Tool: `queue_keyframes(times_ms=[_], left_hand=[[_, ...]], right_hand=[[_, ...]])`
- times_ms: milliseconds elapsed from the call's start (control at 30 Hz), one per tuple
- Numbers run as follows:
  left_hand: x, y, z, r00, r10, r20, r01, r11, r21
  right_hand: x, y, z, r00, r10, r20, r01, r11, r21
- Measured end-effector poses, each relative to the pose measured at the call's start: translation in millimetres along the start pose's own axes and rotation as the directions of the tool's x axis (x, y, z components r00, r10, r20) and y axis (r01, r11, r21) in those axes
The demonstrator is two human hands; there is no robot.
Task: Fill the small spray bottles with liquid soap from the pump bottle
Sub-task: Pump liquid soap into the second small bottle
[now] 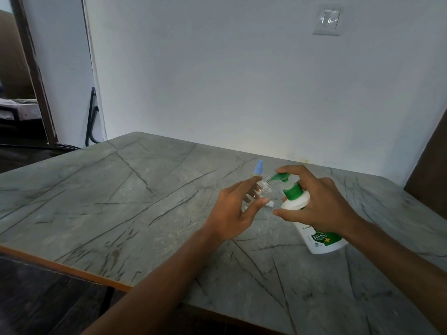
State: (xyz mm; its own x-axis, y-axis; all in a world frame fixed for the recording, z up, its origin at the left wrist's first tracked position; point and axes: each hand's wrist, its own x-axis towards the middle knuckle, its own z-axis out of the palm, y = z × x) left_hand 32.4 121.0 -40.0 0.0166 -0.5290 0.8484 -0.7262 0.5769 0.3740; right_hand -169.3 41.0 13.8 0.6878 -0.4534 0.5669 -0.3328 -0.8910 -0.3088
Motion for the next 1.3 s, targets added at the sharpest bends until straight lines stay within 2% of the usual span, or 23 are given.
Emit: queue_keyframes(times_ms=[500, 800, 1033, 1300], left_hand=[[-2.1, 0.0, 5.6, 1.0, -0.01, 0.015, 0.01, 1.0, -0.009], [0.0, -1.4, 3.9, 0.999, -0.031, -0.01, 0.03, 0.999, -0.021], [1.4, 1.8, 1.3, 0.999, -0.031, -0.029, 0.031, 1.0, -0.004], [1.8, 4.2, -0.2, 0.995, -0.08, -0.058, 0.079, 0.996, -0.03]], right_hand=[[2.4, -0.8, 1.0, 0.999, 0.049, -0.023, -0.049, 0.999, 0.006], [0.0, 3.0, -0.7, 0.999, -0.028, 0.014, 0.029, 0.999, -0.03], [-3.5, 1.0, -1.2, 0.998, -0.054, -0.011, 0.053, 0.995, -0.09], [-0.9, 1.4, -1.0, 1.0, -0.029, 0.002, 0.029, 0.999, -0.027]])
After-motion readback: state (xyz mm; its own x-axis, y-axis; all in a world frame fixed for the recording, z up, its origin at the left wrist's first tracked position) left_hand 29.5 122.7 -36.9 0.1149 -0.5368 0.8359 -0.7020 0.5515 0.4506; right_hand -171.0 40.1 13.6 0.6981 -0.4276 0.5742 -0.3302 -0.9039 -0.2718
